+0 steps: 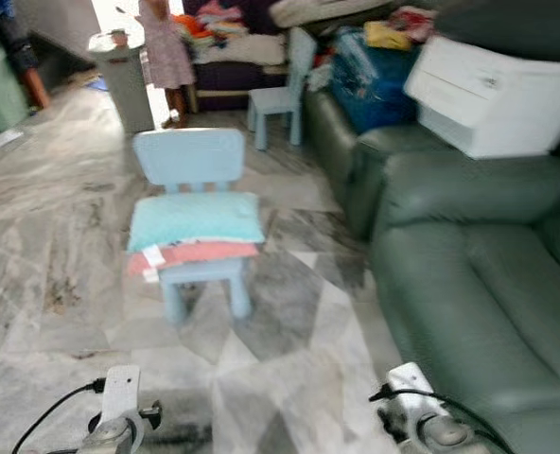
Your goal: Move the pillow to the sofa
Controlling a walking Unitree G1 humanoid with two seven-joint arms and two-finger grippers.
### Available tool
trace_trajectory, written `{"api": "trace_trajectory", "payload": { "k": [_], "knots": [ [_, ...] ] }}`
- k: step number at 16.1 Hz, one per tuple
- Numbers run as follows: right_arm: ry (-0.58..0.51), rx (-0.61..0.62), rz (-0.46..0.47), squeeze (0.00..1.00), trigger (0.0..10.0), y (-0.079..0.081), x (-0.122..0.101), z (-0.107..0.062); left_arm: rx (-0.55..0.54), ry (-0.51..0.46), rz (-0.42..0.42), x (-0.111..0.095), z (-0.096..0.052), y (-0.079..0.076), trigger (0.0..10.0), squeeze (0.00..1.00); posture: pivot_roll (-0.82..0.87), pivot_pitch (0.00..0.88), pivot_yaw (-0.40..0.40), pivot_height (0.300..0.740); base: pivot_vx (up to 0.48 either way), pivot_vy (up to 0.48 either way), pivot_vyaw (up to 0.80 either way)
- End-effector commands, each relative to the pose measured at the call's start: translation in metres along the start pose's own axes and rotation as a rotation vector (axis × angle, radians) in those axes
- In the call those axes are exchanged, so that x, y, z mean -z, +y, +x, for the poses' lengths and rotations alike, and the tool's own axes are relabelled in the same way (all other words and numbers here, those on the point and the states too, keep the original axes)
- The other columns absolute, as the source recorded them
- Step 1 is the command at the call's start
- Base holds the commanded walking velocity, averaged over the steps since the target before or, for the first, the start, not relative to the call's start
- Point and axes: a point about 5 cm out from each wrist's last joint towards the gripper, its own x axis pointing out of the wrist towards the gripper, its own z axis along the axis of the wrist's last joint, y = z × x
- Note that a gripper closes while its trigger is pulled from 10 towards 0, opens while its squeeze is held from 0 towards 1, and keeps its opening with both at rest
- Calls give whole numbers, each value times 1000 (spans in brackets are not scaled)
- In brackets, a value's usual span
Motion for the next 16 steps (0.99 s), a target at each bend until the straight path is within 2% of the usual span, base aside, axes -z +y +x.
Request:
{"api": "trace_trajectory", "payload": {
  "k": [1,10,16],
  "knots": [
    [-8,2,1,0,10000,-3,-4,0,-15,-3,3,-3,0,6,10000,0,-143,0,-13,740,401,262,0],
    [0,11,13,0,10000,-9,1,-2,-18,3,14,0,0,8,10000,0,-145,0,-8,740,351,325,0],
    [-1,9,16,0,10000,-7,0,-1,-17,-1,23,-3,0,7,10000,0,-144,0,-5,740,337,341,0]
  ]
}}
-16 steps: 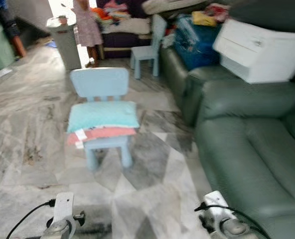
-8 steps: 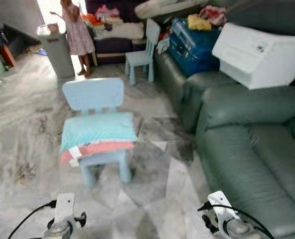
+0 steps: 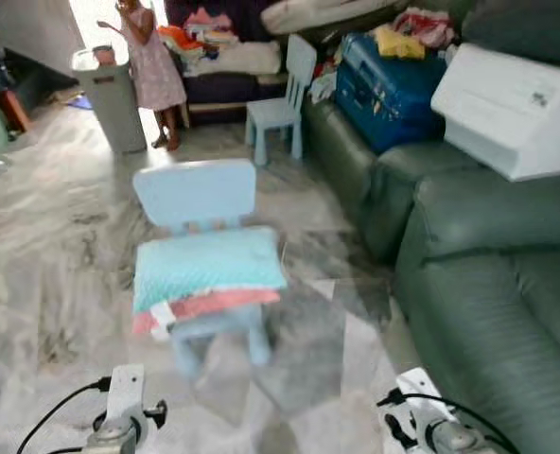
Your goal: Move the pillow to the sofa
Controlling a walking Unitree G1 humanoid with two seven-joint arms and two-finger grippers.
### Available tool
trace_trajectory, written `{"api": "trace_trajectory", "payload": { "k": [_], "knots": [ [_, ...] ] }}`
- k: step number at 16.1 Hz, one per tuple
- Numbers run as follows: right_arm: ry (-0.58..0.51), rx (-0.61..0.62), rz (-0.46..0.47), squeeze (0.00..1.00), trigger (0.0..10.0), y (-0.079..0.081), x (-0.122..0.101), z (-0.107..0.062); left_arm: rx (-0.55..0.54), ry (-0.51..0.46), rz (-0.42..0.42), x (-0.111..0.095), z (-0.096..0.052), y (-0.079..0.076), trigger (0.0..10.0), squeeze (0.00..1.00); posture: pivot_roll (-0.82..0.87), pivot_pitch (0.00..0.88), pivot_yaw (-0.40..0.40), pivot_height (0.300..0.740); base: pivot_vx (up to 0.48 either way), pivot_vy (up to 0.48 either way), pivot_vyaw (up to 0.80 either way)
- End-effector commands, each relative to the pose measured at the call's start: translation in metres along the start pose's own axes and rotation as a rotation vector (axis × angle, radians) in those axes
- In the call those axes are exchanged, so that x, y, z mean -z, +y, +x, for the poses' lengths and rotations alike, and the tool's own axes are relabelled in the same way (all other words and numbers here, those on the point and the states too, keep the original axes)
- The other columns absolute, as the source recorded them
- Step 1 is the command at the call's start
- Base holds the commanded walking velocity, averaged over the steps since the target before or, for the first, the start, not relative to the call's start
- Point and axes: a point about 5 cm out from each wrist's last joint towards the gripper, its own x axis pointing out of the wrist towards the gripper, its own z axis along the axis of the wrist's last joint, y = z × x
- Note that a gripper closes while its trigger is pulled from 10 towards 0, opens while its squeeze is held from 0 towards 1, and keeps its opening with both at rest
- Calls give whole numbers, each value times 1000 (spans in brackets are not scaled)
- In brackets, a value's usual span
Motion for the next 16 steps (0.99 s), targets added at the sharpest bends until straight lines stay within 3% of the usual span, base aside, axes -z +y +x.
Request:
{"api": "trace_trajectory", "payload": {
  "k": [1,6,12,15,16],
  "knots": [
    [-30,-14,9,0,10000,8,-10,3,-33,3,13,0,-1,14,10000,0,-144,0,-6,740,337,341,0],
    [-31,-17,12,0,10000,10,-10,3,-33,-2,22,0,-1,14,10000,0,-143,0,-4,740,353,324,0],
    [-25,-17,13,0,10000,9,-7,2,-39,-1,26,0,0,10,10000,0,-125,0,-11,740,0,0,0],
    [-27,-15,23,0,10000,8,-8,2,-45,-17,4,-3,0,11,10000,0,-91,0,-18,740,0,0,0],
    [-28,-15,24,0,10000,8,-8,2,-43,-37,-41,-5,0,12,10000,0,-83,0,-21,740,0,0,0]
  ]
}}
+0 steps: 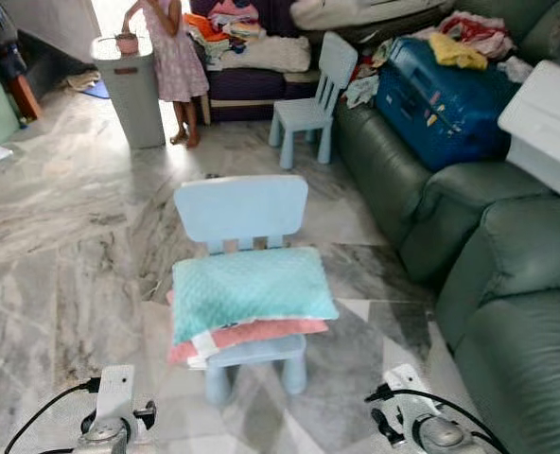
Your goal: Move the pillow to the sofa
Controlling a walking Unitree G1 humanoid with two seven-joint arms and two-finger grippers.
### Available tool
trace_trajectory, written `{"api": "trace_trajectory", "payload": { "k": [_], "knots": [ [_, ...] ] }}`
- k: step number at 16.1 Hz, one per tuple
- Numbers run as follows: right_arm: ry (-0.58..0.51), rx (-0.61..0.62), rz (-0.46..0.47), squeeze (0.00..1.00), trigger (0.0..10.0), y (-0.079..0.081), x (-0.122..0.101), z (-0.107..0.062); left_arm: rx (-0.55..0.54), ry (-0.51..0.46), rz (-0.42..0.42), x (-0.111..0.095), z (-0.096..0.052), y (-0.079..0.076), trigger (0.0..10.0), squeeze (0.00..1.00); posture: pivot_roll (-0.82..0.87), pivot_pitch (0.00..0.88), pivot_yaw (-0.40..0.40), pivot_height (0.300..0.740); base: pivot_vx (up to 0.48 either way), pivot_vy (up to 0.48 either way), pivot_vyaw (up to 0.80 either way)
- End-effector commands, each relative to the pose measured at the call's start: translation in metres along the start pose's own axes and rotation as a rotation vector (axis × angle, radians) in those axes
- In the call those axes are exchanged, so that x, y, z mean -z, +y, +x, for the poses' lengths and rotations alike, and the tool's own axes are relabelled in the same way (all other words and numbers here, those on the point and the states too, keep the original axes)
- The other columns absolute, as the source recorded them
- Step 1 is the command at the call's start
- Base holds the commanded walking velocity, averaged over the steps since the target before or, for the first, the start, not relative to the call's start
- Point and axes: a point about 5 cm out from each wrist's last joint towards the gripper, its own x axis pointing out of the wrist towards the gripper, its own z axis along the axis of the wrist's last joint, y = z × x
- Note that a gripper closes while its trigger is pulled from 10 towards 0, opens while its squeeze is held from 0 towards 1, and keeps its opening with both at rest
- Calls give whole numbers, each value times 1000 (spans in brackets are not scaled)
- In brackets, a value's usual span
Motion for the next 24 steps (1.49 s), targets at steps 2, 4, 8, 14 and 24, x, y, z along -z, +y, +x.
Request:
{"api": "trace_trajectory", "payload": {
  "k": [2,4,8,14,24],
  "knots": [
    [2,8,8,0,10000,-2,0,0,8,-49,-48,-7,0,0,10000,0,-73,0,-22,740,0,0,0],
    [-4,21,18,0,10000,-2,-2,0,96,-105,-49,-14,0,-8,10000,0,-87,0,-14,740,0,0,0],
    [-39,44,62,0,10000,-4,-16,2,201,-144,-101,-25,0,-32,10000,0,-117,0,-54,740,0,0,600],
    [-29,33,114,0,10000,5,-4,1,228,-59,-74,3,-3,-38,10000,0,-91,0,-42,740,0,0,0],
    [-30,-5,128,0,10000,22,0,2,205,-49,-78,8,-3,-19,10000,0,-101,0,-10,740,309,0,0]
  ]
}}
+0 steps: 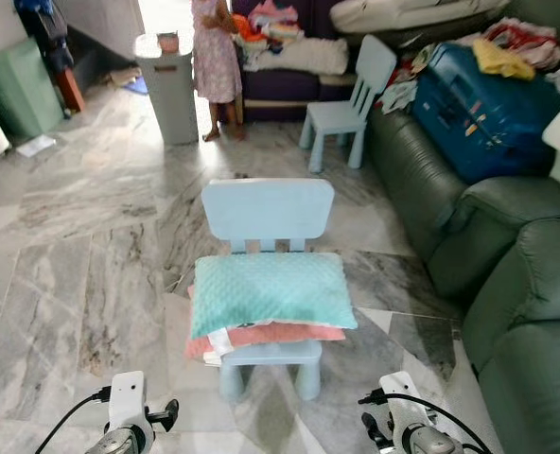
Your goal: Move the pillow to the sofa
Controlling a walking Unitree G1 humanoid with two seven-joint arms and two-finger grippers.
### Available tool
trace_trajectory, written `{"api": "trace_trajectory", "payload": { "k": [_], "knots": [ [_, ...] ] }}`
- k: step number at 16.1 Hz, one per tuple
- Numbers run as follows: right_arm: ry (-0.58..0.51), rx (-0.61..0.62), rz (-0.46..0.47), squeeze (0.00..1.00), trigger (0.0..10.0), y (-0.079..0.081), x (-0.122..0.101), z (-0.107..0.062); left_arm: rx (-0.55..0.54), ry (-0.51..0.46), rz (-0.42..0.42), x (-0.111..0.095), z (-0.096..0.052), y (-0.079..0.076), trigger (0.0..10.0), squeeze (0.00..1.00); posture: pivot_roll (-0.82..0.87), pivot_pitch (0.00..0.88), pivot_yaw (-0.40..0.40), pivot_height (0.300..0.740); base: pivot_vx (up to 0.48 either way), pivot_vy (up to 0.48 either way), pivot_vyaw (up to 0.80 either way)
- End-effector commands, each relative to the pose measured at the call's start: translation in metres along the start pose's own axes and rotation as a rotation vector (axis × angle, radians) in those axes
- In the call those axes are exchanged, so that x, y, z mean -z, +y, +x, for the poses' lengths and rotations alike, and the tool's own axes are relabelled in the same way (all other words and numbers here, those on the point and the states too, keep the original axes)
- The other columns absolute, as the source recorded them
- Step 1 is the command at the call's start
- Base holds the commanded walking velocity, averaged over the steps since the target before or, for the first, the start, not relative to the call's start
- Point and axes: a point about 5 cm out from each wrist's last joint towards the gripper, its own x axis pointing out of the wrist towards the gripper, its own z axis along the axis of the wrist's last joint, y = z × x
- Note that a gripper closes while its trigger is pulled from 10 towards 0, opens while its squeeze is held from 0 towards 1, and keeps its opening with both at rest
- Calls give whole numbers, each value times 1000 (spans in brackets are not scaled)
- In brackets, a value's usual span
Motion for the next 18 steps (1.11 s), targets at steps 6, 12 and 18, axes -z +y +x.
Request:
{"api": "trace_trajectory", "payload": {
  "k": [6,12,18],
  "knots": [
    [-19,8,-2,0,10000,-1,-4,0,29,17,49,-1,2,-8,10000,0,-107,0,-5,740,381,0,0],
    [-23,-9,1,0,10000,1,-8,2,-4,12,94,-7,3,-7,10000,0,-106,0,0,740,299,0,0],
    [-4,-11,-6,0,10000,3,-5,1,-45,42,96,0,2,-6,10000,0,-102,0,0,740,0,0,0]
  ]
}}
